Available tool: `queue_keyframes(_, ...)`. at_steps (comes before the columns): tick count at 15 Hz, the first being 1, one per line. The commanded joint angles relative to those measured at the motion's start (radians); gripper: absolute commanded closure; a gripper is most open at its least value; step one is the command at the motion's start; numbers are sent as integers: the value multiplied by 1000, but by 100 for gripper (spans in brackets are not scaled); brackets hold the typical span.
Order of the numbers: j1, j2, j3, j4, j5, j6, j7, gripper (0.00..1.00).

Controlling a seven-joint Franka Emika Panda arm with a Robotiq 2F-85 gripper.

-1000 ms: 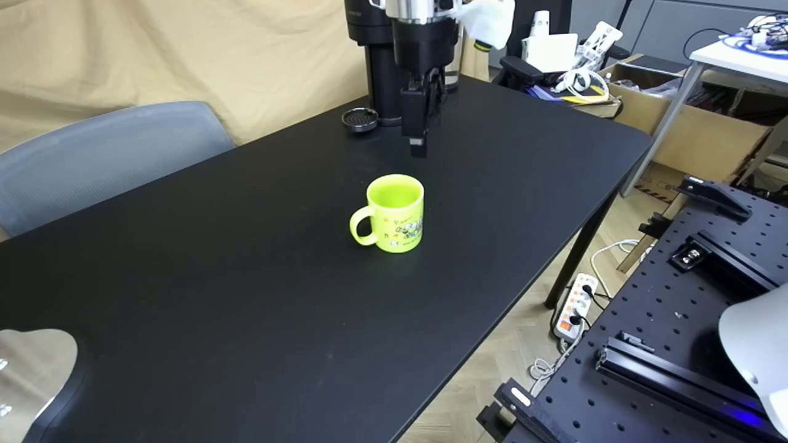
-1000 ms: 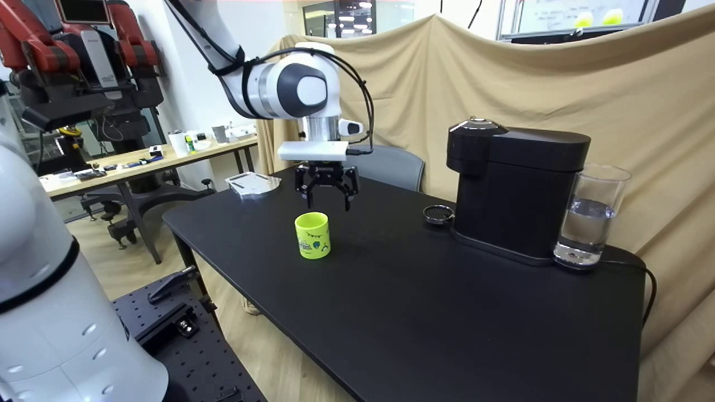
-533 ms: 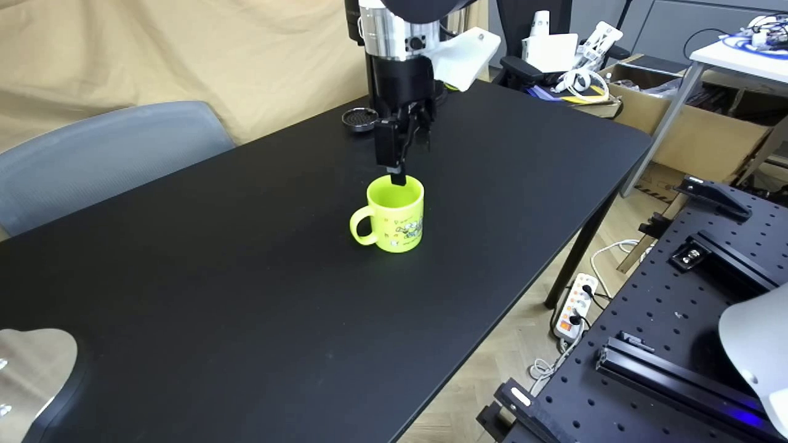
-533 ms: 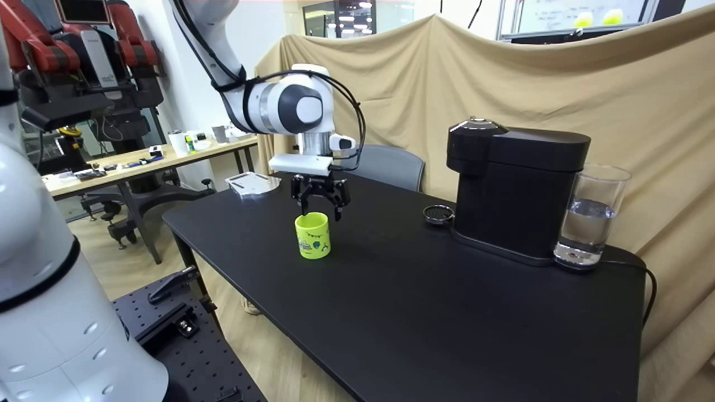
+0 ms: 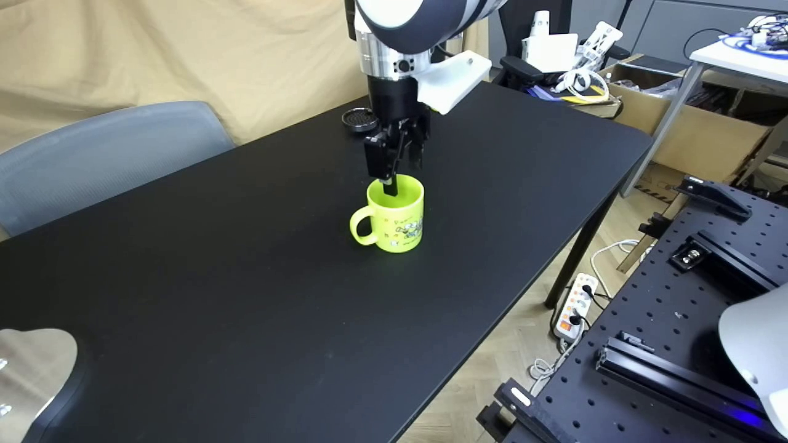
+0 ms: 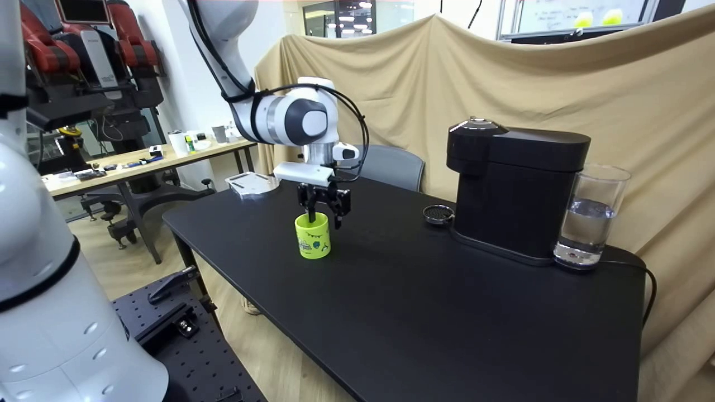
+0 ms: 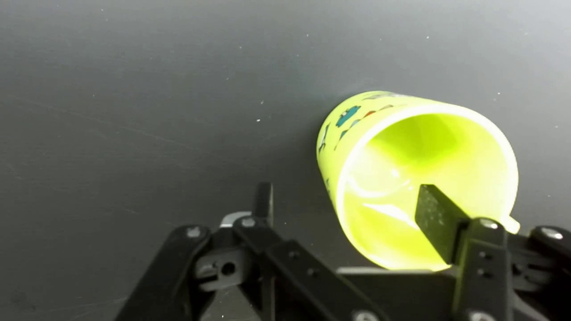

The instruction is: Move the cup to the right

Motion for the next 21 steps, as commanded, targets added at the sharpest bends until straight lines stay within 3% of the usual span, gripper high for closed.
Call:
queue_keyframes(1, -3, 32, 2, 31, 17, 2, 36, 49)
queue_keyframes(6, -5, 43, 4, 39, 26, -1, 29, 83)
queue_keyframes(9, -6, 40, 4, 37, 24, -2, 25, 99)
queue_keyframes(21, -3, -61, -40, 62, -23, -17, 48, 98)
